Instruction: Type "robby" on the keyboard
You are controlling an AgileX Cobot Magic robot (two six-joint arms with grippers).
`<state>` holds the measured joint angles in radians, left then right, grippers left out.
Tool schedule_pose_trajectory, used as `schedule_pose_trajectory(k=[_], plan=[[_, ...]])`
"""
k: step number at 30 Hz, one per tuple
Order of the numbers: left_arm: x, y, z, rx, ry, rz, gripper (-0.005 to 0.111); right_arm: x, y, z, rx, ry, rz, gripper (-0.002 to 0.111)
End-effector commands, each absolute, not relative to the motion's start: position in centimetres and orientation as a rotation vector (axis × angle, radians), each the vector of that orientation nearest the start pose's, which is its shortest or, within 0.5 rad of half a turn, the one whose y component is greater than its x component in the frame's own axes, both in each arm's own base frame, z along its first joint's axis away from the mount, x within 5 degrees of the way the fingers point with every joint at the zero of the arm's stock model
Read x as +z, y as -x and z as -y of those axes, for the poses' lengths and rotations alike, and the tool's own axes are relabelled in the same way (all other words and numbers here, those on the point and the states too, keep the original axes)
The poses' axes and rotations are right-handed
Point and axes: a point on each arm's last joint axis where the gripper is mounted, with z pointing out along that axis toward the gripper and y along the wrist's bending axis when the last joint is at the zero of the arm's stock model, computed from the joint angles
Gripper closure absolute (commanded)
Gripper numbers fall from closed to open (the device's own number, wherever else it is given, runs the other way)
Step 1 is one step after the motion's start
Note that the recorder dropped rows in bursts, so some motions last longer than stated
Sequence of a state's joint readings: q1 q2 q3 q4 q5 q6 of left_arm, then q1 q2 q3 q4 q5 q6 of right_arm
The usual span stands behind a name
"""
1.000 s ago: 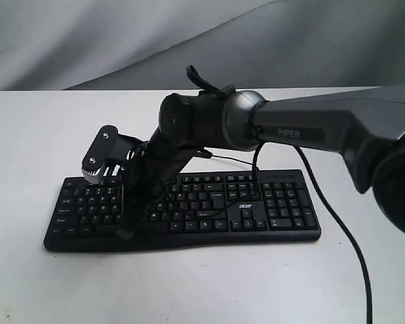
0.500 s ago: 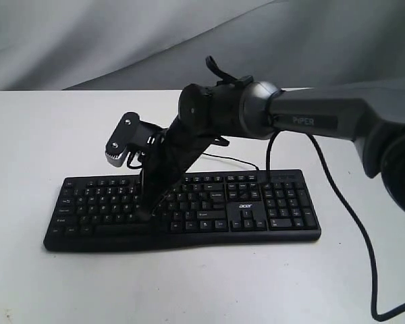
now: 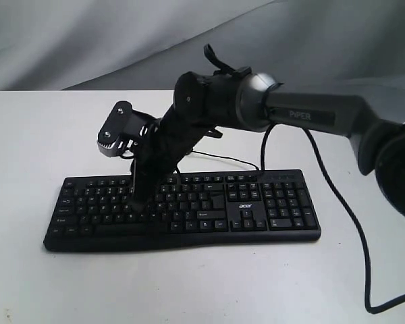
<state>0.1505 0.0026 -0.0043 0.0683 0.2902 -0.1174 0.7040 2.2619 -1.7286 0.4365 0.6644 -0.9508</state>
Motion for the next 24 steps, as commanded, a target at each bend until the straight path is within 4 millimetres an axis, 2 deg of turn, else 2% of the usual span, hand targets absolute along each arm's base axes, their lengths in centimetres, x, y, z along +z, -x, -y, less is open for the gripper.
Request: schedule_pose_trajectory(k=[1, 24], plan=[[18.7, -5.4, -1.0, 0.079, 0.203, -1.758, 0.106, 14.4, -35.8, -33.6, 0.441, 1.657, -2.029, 0.108], [18.7, -5.4, -1.0, 0.079, 0.203, -1.758, 0.106, 13.3, -36.0, -34.0, 0.456, 1.648, -2.012, 0.108]])
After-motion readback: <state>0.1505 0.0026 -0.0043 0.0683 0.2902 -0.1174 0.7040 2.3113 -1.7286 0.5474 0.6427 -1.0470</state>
